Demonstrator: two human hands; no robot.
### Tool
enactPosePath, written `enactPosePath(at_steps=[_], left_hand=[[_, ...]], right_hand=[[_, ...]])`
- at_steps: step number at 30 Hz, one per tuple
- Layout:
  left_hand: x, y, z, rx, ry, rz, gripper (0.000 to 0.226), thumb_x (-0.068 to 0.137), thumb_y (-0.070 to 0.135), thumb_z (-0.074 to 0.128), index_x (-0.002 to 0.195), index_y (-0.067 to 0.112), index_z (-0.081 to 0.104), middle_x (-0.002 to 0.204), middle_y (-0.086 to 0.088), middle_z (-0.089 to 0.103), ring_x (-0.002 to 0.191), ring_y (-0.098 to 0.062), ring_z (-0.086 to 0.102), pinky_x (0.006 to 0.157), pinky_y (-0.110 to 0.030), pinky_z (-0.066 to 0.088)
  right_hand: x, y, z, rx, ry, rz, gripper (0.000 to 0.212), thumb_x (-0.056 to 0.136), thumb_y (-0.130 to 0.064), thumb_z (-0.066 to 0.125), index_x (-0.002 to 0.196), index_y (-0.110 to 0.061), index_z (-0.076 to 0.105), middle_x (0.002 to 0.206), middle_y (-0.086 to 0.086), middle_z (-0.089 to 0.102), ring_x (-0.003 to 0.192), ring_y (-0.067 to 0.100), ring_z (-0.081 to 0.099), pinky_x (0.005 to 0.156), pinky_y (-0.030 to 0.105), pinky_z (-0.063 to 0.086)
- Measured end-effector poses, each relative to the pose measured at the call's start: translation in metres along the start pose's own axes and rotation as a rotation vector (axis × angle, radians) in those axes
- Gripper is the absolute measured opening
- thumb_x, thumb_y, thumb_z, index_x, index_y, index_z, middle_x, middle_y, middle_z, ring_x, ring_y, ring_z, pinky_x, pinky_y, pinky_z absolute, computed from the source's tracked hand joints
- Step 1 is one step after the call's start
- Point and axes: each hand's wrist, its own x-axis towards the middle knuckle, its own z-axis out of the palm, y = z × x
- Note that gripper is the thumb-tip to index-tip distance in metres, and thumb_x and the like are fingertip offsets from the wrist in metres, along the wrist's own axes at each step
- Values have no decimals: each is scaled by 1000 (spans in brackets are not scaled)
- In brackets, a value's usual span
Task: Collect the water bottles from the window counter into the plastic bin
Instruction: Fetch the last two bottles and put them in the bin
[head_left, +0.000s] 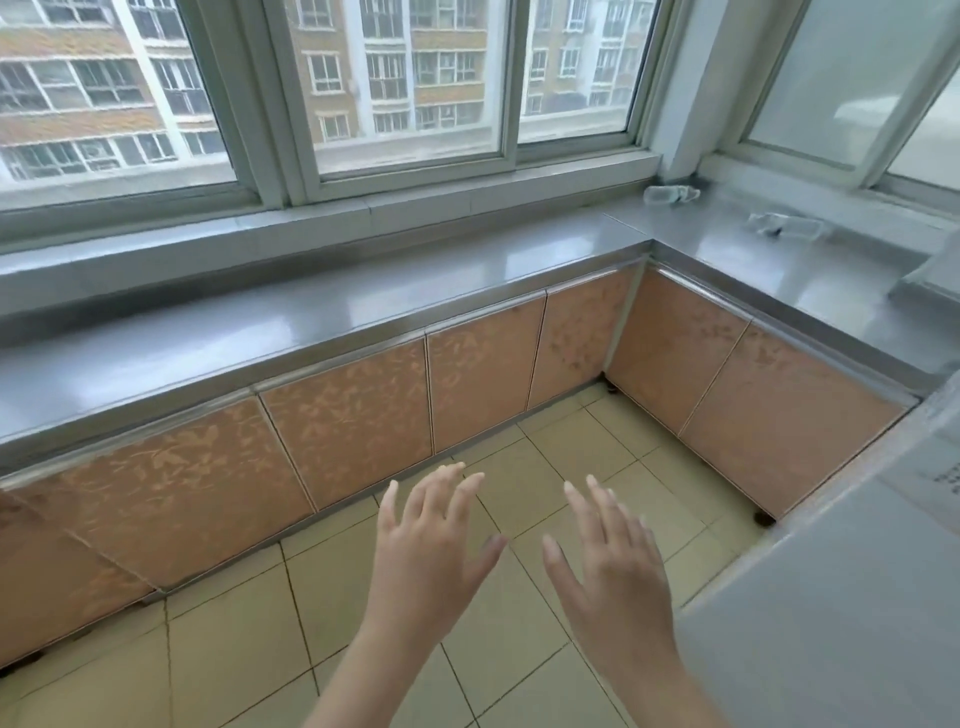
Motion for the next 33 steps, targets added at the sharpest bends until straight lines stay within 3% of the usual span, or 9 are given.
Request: enactPosePath(at_steps=[14, 22, 27, 33], left_hand=[[298, -25, 143, -62, -25, 215, 58, 82, 57, 45, 118, 19, 70, 125, -1, 68, 110, -21, 69, 97, -56, 47], [425, -6, 217, -95, -84, 328, 59, 84, 59, 44, 119, 20, 70, 127, 0, 68, 111, -20, 69, 98, -57, 46], [514, 28, 281, -106, -114, 337, 58, 84, 58, 44, 121, 21, 67, 128, 1, 66, 115, -19, 66, 101, -57, 45], [625, 84, 347, -94, -153, 333, 56, 83, 61, 43, 121, 27, 65, 128, 6, 65, 116, -17, 66, 101, -54, 46]], right_hand=[[265, 65, 58, -87, 79, 206, 57, 89, -51, 38, 135, -20, 53, 142, 5, 51, 129, 24, 49, 108, 48, 34], [377, 118, 75, -104, 90, 302, 58, 90, -51, 37, 135, -20, 53, 143, 5, 51, 129, 25, 50, 107, 46, 34], [464, 190, 88, -104, 66, 331, 57, 92, -53, 35, 139, -23, 49, 146, 2, 47, 133, 21, 45, 110, 37, 16], [581, 284, 88, -120, 49, 341, 57, 91, -54, 35, 137, -23, 51, 144, 1, 50, 132, 21, 46, 110, 38, 21]])
